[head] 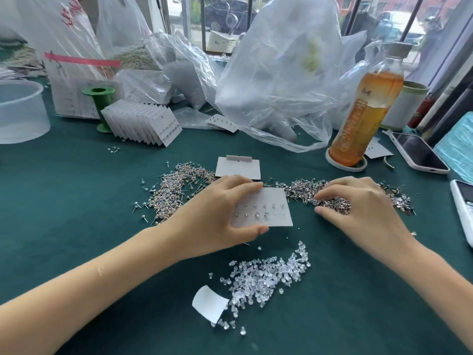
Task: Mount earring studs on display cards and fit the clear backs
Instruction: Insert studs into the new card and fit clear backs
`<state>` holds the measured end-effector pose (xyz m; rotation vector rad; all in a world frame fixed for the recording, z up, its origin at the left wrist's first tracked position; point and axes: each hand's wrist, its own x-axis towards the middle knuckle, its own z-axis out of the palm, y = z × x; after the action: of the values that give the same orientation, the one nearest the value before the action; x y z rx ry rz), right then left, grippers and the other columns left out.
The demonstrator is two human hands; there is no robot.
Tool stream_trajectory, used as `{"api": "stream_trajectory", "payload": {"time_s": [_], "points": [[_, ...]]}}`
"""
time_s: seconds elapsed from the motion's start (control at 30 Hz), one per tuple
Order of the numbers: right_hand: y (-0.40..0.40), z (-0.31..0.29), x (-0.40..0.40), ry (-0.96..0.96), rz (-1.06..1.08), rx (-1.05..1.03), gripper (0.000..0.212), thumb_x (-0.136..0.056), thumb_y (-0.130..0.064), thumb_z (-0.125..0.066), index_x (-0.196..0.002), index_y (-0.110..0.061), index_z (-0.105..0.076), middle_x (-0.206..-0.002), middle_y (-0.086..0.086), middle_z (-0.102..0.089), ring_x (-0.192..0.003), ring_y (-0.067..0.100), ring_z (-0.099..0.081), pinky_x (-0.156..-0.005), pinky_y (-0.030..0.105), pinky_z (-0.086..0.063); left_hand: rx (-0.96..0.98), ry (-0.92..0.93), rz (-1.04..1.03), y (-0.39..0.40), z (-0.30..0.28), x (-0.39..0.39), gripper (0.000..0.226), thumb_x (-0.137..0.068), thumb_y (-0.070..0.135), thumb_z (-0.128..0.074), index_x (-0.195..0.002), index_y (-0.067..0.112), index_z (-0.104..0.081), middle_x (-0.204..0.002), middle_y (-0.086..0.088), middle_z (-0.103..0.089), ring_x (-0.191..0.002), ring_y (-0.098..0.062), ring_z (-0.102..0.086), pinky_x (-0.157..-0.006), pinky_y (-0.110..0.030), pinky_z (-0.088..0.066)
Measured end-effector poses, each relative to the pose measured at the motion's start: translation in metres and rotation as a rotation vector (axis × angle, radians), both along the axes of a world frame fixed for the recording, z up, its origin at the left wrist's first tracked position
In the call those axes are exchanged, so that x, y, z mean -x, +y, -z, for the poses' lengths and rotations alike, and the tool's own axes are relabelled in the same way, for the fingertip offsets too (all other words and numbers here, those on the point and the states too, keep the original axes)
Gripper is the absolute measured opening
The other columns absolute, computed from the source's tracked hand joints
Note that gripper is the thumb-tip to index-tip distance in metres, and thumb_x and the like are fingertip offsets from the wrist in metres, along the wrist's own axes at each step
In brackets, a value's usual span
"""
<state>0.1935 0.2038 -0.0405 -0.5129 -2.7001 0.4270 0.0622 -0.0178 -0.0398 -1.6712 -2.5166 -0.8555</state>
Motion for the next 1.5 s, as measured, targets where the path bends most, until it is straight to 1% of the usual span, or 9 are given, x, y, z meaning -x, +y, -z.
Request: {"api": "stream_trajectory", "payload": {"time_s": [0.1, 0.37, 0.53, 0.63, 0.73, 0.83, 0.97, 1.07, 1.5], "points": [[-0.005, 0.002, 0.005, 0.008, -0.003, -0.048, 0.012, -0.076, -0.024, -0.080, -0.087, -0.022, -0.075, -0.117, 0.002, -0.063, -0.116, 0.024, -0.048, -0.099, 0.039, -0.035, 0.003, 0.040, 0.027, 0.011, -0.003, -0.002, 0.072, -0.079, 0.050, -0.066, -0.138, 0.016, -0.044, -0.132, 0.005, -0.048, -0.119, -0.004, -0.037, -0.098, -0.002, -0.016], [-0.014, 0.014, 0.015, 0.108, 0.067, -0.179, 0.013, -0.071, -0.021, -0.084, -0.077, -0.016, -0.073, -0.110, 0.008, -0.068, -0.108, 0.032, -0.056, -0.088, 0.040, -0.040, -0.067, 0.005, 0.007, 0.027, 0.005, -0.007, 0.071, -0.079, 0.045, -0.070, -0.138, 0.014, -0.046, -0.131, 0.003, -0.050, -0.120, -0.007, -0.040, -0.101, -0.009, -0.023], [-0.010, 0.016, 0.015, 0.169, 0.032, -0.121, 0.007, -0.076, -0.014, -0.079, -0.077, -0.017, -0.073, -0.098, -0.001, -0.070, -0.102, 0.026, -0.058, -0.083, 0.031, -0.030, -0.078, -0.002, 0.007, 0.022, 0.009, -0.005, 0.070, -0.078, 0.043, -0.071, -0.137, 0.014, -0.047, -0.129, 0.002, -0.051, -0.117, -0.004, -0.039, -0.098, -0.004, -0.022], [-0.010, 0.012, 0.012, 0.259, -0.012, 0.046, 0.008, -0.079, -0.012, -0.076, -0.082, -0.019, -0.073, -0.093, -0.006, -0.071, -0.098, 0.018, -0.060, -0.088, 0.029, -0.039, -0.063, -0.008, 0.010, 0.021, 0.011, -0.005, 0.071, -0.079, 0.045, -0.070, -0.138, 0.016, -0.045, -0.130, 0.004, -0.049, -0.118, -0.003, -0.037, -0.098, -0.003, -0.022], [-0.013, 0.006, 0.004, 0.337, -0.055, 0.260, 0.010, -0.083, -0.013, -0.073, -0.085, -0.022, -0.071, -0.086, -0.016, -0.070, -0.086, 0.002, -0.062, -0.076, 0.010, -0.042, -0.054, -0.005, 0.011, 0.021, 0.013, -0.006, 0.071, -0.079, 0.045, -0.069, -0.139, 0.017, -0.044, -0.132, 0.005, -0.048, -0.120, -0.002, -0.036, -0.099, -0.003, -0.021], [-0.021, 0.003, -0.002, 0.351, -0.140, 0.238, 0.015, -0.081, -0.008, -0.074, -0.087, -0.021, -0.072, -0.085, -0.019, -0.068, -0.085, 0.000, -0.061, -0.075, 0.005, -0.041, -0.048, 0.007, 0.015, 0.021, 0.014, -0.006, 0.071, -0.079, 0.046, -0.068, -0.139, 0.018, -0.044, -0.132, 0.006, -0.047, -0.121, -0.002, -0.036, -0.100, -0.005, -0.023], [-0.029, 0.006, -0.007, 0.314, -0.296, 0.061, 0.018, -0.077, -0.001, -0.075, -0.092, -0.011, -0.074, -0.085, -0.007, -0.068, -0.085, 0.010, -0.060, -0.080, 0.018, -0.046, -0.043, 0.034, 0.022, 0.022, 0.013, -0.007, 0.072, -0.079, 0.044, -0.070, -0.139, 0.016, -0.044, -0.131, 0.003, -0.049, -0.122, -0.007, -0.037, -0.103, -0.013, -0.026], [-0.030, 0.007, -0.008, 0.301, -0.290, 0.097, 0.018, -0.074, -0.001, -0.078, -0.088, -0.010, -0.072, -0.082, -0.005, -0.067, -0.081, 0.006, -0.058, -0.078, 0.014, -0.044, -0.046, 0.047, 0.023, 0.022, 0.013, -0.009, 0.073, -0.077, 0.044, -0.072, -0.138, 0.014, -0.045, -0.131, 0.001, -0.051, -0.122, -0.010, -0.041, -0.104, -0.017, -0.028], [-0.036, 0.010, -0.010, 0.331, -0.384, -0.060, 0.009, -0.075, -0.001, -0.077, -0.083, -0.004, -0.072, -0.079, 0.001, -0.068, -0.077, 0.021, -0.060, -0.073, 0.031, -0.048, -0.061, 0.033, 0.060, 0.021, 0.013, -0.012, 0.076, -0.076, 0.046, -0.072, -0.140, 0.017, -0.043, -0.129, 0.002, -0.054, -0.119, -0.005, -0.040, -0.100, -0.010, -0.026]]}}
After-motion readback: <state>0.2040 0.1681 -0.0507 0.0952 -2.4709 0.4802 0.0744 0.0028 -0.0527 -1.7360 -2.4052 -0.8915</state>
